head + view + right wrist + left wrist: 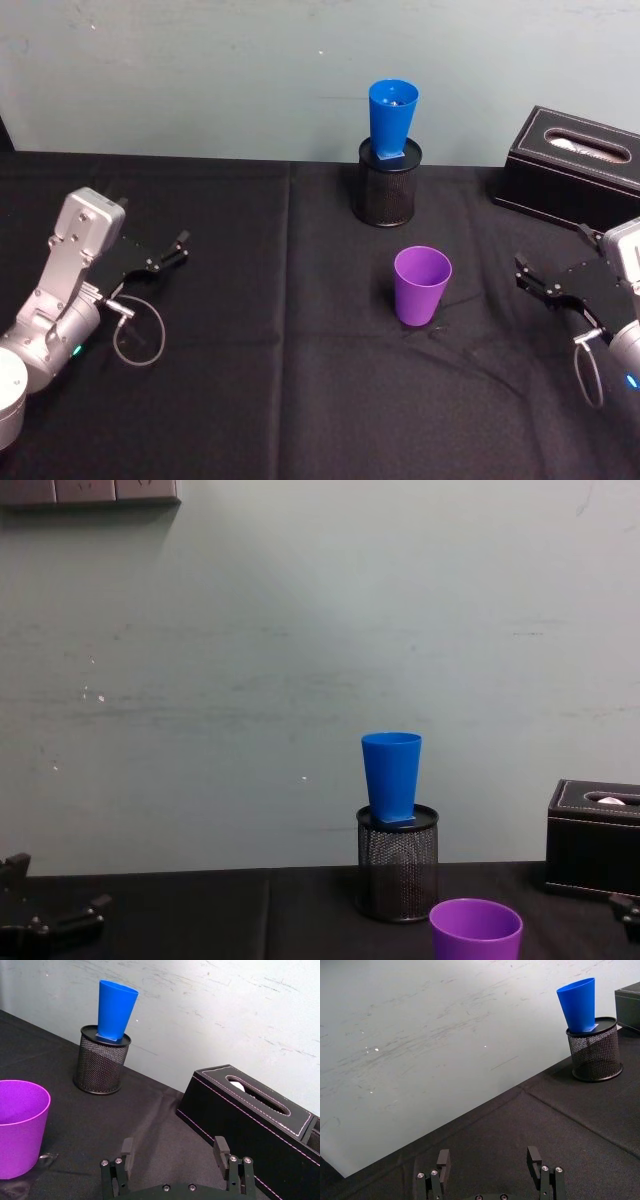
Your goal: Pick up one cup with a gripper and tap it against the other cup.
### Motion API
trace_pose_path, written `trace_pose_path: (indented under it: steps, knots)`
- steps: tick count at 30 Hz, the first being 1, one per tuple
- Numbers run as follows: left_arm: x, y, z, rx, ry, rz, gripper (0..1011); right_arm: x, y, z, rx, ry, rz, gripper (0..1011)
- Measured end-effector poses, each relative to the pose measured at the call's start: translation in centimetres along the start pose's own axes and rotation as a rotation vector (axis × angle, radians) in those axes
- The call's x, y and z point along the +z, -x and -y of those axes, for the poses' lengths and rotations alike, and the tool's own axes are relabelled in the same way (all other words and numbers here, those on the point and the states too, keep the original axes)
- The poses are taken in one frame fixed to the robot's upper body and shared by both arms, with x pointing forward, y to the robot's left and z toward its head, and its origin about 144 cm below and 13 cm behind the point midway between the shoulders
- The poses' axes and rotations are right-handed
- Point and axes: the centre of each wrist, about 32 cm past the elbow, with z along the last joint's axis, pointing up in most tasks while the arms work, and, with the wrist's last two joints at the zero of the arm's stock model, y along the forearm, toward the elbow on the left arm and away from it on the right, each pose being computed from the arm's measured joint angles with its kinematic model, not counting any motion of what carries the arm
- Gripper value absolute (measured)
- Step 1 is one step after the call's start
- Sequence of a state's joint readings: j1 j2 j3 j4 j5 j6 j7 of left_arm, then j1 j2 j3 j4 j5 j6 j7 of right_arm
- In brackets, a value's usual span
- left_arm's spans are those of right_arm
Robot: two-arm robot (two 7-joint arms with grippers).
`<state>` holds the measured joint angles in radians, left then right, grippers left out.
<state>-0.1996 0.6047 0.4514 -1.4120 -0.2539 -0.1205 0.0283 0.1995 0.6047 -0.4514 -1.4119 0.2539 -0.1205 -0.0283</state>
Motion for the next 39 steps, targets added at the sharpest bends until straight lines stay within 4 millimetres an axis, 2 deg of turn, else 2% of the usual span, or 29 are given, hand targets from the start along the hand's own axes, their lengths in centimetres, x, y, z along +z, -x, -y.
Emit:
trace_pose_path:
  steps: [39]
  knots:
    - [0.00,0.00,0.00,0.000,0.000,0.000,1005,0.00,0.00,0.00,0.000,0.000,0.000,1003]
